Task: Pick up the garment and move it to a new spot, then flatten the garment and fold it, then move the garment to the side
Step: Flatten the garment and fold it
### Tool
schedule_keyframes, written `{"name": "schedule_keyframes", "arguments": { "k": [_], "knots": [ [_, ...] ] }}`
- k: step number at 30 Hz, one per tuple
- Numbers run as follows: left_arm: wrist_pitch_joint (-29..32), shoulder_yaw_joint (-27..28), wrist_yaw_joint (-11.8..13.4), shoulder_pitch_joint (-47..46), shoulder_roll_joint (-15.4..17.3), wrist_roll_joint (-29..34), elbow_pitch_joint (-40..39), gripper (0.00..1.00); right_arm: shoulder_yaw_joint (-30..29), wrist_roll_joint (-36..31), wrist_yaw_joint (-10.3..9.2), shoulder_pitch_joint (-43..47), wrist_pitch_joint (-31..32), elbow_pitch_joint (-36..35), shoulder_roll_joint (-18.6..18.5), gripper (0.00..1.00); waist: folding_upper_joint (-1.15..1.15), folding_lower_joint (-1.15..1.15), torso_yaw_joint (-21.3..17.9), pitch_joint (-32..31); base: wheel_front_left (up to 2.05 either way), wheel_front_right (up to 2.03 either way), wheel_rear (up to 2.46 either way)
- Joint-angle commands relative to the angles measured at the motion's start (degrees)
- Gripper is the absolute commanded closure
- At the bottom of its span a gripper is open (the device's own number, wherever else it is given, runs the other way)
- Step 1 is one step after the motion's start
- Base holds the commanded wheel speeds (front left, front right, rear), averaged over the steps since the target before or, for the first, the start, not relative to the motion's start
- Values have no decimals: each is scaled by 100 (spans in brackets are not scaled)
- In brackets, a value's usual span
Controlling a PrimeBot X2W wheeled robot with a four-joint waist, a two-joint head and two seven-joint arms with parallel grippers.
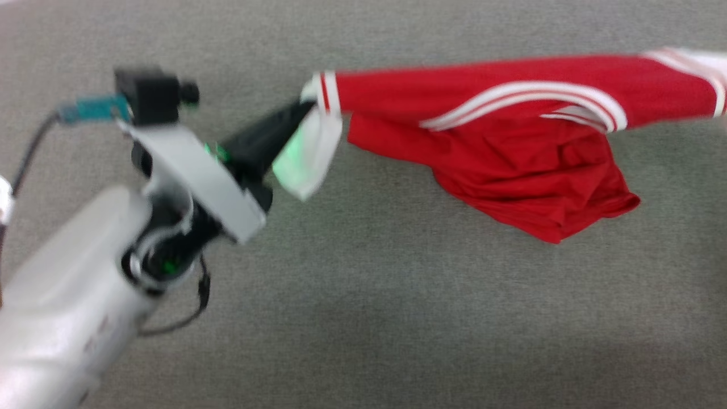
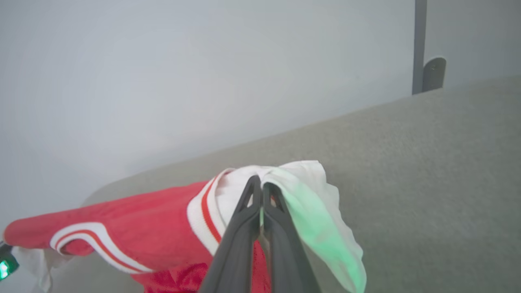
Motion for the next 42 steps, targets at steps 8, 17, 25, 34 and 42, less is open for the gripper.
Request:
{"name": "schedule_keyframes", "arguments": {
  "k": [8, 17, 25, 34, 42],
  "knots": [
    [171, 490, 120, -2105, -970, -143, 1693, 100, -462, -562, 0, -2669, -418, 1462, 1335, 100, 0, 0, 66, 719, 0, 0, 0],
    [-884, 1141, 212, -5021, -1654, 324, 3957, 100, -798, -1441, -1, -5672, -1535, 2788, 1978, 100, 0, 0, -111, 1040, 0, 0, 0],
    [-674, 753, -18, -5404, -1909, 455, 4563, 100, -406, -1609, -1, -5959, -1596, 3157, 1912, 100, 0, 0, -128, 751, 0, 0, 0],
    [-336, 137, -47, -2889, -1415, -276, 3047, 100, 416, -1011, -1, -3870, -879, 2195, 1322, 100, 0, 0, -63, 571, 0, 0, 0],
    [-369, -614, -48, -667, -375, -590, 925, 100, 303, -324, 0, -933, -340, 251, 467, 100, 0, 0, 64, 329, 0, 0, 0]
  ]
}}
